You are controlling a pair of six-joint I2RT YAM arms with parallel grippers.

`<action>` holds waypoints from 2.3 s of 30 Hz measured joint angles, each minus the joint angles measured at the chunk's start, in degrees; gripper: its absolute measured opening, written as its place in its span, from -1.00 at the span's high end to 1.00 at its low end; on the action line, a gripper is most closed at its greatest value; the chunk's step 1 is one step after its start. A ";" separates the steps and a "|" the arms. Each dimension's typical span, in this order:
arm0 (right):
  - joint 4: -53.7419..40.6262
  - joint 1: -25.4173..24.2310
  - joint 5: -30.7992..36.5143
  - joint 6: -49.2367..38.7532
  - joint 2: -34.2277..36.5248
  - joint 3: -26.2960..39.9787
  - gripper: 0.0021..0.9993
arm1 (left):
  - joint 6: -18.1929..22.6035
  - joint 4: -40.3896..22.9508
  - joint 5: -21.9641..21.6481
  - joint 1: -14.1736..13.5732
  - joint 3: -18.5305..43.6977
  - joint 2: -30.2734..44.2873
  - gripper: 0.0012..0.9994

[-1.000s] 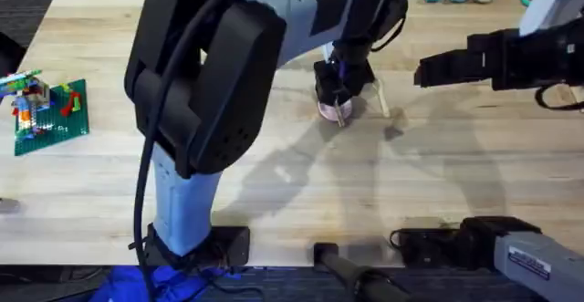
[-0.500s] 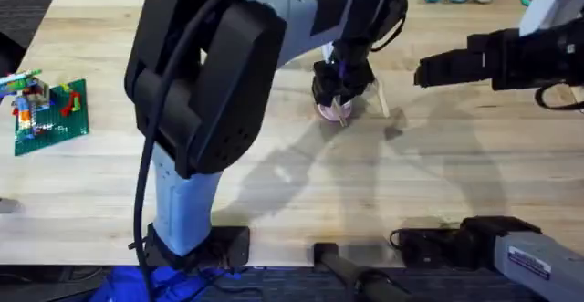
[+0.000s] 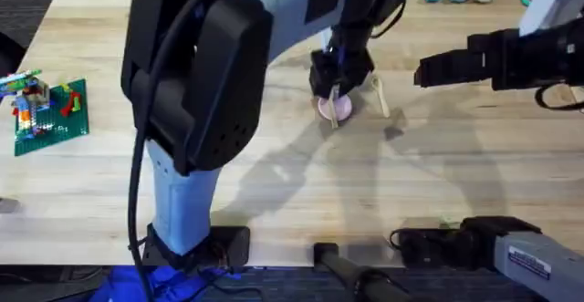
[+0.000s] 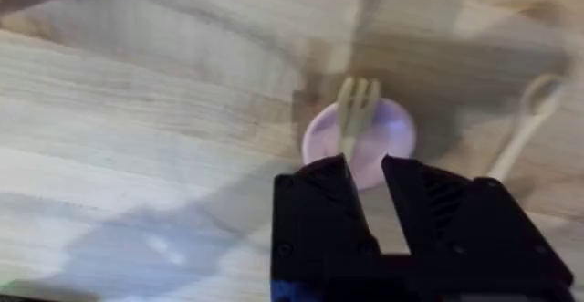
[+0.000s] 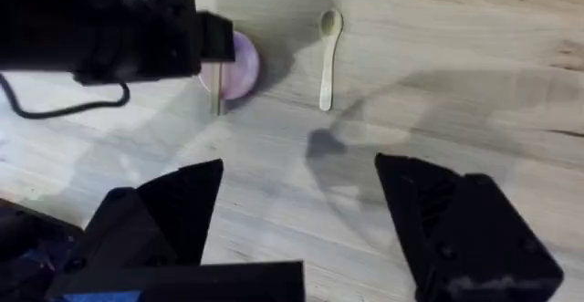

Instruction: Pick up a utensil and set it on the pink plate, then put the other utensil in the container.

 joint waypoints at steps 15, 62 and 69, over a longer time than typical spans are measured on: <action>0.04 0.00 0.00 0.00 0.00 0.00 -0.99 | 3.26 -6.60 -4.26 1.00 11.01 0.00 -0.96; 0.26 0.00 0.00 -0.02 0.00 0.00 -0.99 | 47.69 -22.94 6.16 27.16 28.21 -13.09 -0.99; 0.28 0.00 0.00 0.00 0.00 0.00 -0.99 | 51.61 -23.93 8.62 31.19 28.21 -13.36 -0.99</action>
